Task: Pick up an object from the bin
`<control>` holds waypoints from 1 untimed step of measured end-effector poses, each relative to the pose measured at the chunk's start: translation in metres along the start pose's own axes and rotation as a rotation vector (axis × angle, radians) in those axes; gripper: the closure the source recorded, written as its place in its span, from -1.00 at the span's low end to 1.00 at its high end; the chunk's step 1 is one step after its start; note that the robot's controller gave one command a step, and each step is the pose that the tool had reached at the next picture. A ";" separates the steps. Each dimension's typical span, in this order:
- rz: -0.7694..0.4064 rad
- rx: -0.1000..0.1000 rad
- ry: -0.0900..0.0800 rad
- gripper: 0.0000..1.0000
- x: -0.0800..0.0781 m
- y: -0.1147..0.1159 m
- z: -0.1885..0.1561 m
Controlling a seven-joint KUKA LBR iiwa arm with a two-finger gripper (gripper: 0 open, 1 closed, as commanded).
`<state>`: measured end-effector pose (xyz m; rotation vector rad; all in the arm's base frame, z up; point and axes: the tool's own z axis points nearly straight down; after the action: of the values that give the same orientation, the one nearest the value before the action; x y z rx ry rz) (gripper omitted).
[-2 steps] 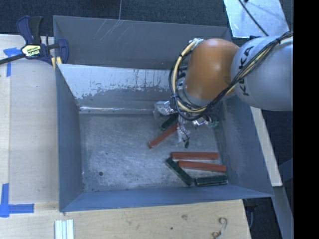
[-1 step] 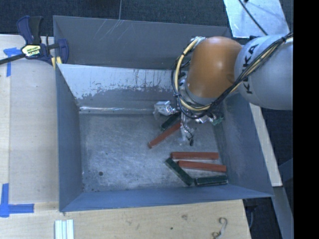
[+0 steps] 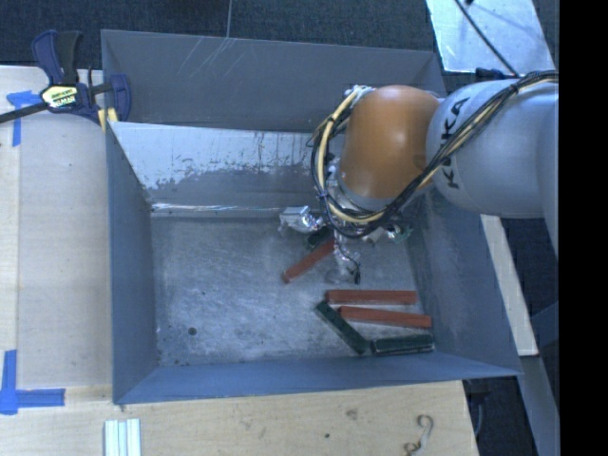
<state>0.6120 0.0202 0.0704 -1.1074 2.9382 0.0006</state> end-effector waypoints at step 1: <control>0.006 0.000 -0.001 -1.00 0.000 -0.001 0.000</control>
Offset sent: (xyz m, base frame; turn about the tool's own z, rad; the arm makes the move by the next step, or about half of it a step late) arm 0.0000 0.0000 0.0000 0.0000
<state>0.6127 0.0194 0.0709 -1.0984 2.9401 0.0008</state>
